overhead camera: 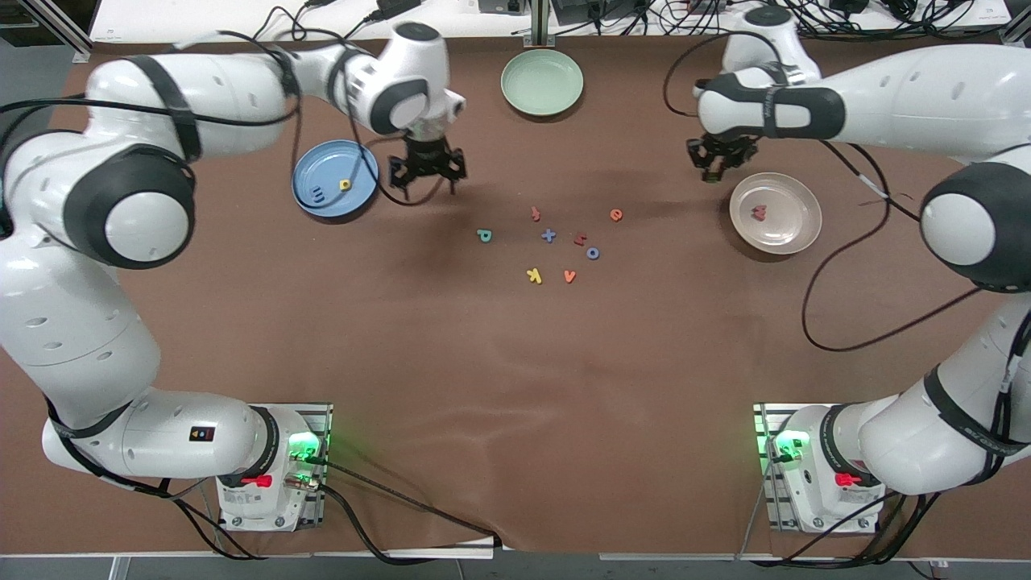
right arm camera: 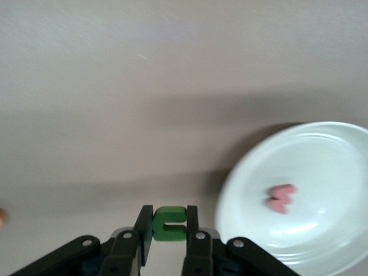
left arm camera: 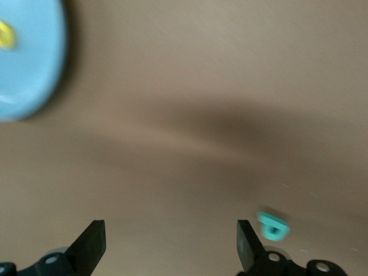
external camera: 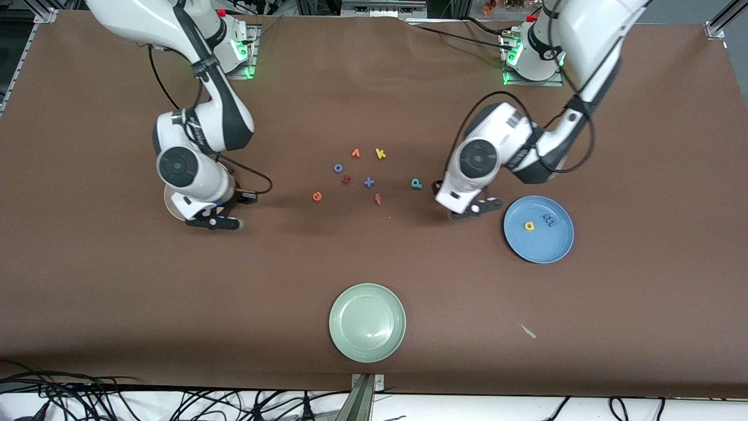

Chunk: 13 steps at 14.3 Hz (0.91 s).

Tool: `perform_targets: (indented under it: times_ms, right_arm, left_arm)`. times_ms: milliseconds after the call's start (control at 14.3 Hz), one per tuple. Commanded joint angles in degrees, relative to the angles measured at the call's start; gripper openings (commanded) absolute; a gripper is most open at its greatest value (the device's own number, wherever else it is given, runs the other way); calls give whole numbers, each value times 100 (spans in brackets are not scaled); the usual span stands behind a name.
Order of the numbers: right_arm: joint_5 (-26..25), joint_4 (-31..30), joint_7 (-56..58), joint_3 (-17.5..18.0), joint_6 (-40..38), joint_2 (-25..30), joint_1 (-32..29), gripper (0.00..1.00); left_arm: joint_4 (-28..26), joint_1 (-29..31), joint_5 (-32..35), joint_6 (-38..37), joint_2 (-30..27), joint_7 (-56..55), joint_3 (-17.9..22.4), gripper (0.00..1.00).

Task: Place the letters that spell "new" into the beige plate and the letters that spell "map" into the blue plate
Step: 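Drop the blue E on the blue plate while the right gripper drops the n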

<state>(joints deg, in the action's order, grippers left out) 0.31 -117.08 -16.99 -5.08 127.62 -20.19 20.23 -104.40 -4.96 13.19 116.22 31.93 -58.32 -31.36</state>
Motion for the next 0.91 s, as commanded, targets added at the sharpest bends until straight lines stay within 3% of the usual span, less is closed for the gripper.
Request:
perform_targets:
  times_ms: [0,140,210,351,561,842]
  right_arm:
    - [84,-1034,792,-334,657,419,7,9]
    - [84,-1124,1126,-537,686,419,7,11]
    - [92,-1124,1285,-642,633,410,7,19]
    - [110,-1097,1216,-731,607,384,7,100]
    - [119,-852,876,-652,309,393,24,100]
    - [128,-570,-284,-83,167,358,51,100]
  left_arm:
    - [95,-276,-53,409,331,-486,42,100]
    - [86,-348,-53,603,436,-505,43,100]
    - [95,-374,-45,639,498,-505,43,100]
    - [86,-409,-53,866,612,-505,43,100]
    - [86,-532,-53,1200,797,-505,43,100]
    - [77,-646,-53,1412,973,-505,43,100]
